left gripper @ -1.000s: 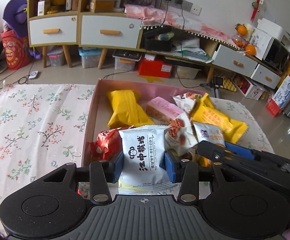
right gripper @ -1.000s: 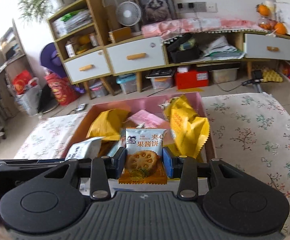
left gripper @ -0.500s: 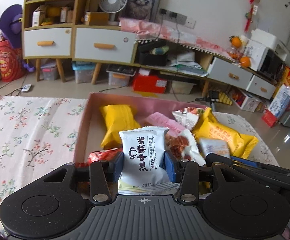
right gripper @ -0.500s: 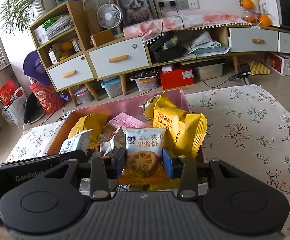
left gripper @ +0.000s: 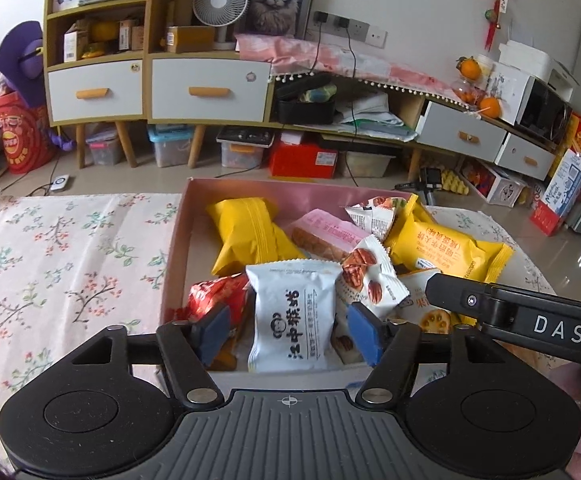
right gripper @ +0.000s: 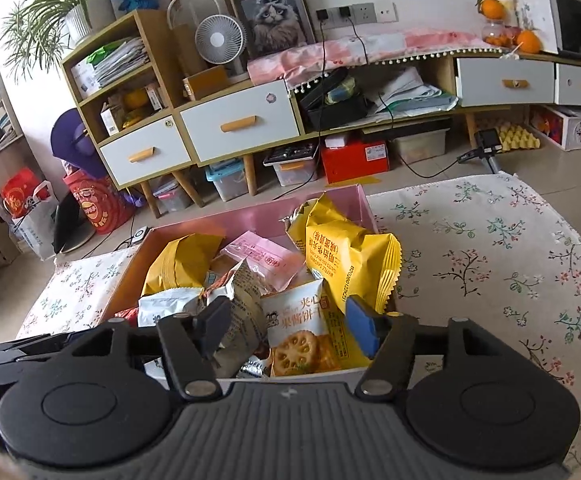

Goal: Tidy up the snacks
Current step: 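Carry both packs into the pink box and open both tools, then withdraw both tools from the box toward the remaining snacks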

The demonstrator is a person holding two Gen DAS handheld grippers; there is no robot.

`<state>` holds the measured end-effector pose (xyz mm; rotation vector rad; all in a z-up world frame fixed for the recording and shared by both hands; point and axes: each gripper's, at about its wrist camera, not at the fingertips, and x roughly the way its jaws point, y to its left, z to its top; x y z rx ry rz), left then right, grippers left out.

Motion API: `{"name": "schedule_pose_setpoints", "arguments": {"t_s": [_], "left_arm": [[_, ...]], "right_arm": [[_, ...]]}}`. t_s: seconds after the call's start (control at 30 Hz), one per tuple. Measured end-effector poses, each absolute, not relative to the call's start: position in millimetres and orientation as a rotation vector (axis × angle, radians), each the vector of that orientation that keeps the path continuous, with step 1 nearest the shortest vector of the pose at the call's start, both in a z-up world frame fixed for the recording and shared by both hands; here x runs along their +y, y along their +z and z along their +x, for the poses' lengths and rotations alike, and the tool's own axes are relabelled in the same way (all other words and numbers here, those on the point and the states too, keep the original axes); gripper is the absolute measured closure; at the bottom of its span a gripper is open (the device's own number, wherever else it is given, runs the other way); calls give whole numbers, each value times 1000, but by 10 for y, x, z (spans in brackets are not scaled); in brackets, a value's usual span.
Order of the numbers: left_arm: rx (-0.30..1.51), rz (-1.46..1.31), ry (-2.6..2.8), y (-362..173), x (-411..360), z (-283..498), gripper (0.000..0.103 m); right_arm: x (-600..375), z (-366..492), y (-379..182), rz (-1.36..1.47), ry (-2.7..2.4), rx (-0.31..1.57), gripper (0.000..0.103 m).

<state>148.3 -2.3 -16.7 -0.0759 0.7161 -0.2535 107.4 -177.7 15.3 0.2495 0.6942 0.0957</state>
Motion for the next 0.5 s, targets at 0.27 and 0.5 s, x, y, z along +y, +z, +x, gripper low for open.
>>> {"name": "schedule_pose_setpoints", "arguments": {"t_s": [0.27,0.5], "left_arm": [[733,11,-222,-57,22,1218,24],[770,19,-196,-8,185,979,15]], "right_arm": [[-1792,924,243,185,119,700,28],[-1783,760,340,139,150,719,14]]}}
